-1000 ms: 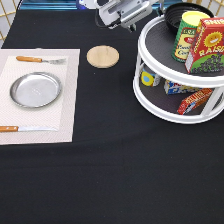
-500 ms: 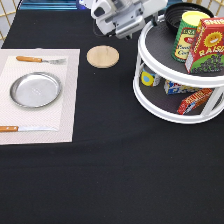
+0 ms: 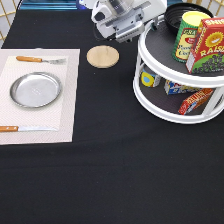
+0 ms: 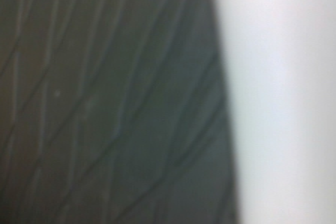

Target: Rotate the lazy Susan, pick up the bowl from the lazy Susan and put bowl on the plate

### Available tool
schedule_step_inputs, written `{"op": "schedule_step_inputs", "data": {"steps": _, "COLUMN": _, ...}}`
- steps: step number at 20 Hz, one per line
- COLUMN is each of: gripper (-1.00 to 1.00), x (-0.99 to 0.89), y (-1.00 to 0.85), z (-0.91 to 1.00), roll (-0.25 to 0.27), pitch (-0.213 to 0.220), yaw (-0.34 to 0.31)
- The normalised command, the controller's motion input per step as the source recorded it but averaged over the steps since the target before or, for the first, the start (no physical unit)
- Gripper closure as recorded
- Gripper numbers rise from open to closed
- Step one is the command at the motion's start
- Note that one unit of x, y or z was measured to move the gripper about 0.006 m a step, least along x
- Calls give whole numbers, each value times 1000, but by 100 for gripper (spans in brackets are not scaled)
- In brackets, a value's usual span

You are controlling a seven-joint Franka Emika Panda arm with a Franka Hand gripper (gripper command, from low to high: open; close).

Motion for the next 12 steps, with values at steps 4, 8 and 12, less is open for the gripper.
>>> {"op": "schedule_step_inputs", "data": {"steps": 4, "gripper": -100, "x": 817, "y": -334, "z": 102, "roll": -6, "pitch": 62, "yaw": 44}}
{"op": "schedule_step_inputs", "data": {"steps": 8, "gripper": -100, "x": 806, "y": -219, "z": 107, "roll": 0, "pitch": 67, "yaw": 67}}
{"op": "schedule_step_inputs", "data": {"steps": 12, "gripper": -100, "x": 771, "y": -36, "z": 234, "roll": 1, "pitch": 75, "yaw": 104}}
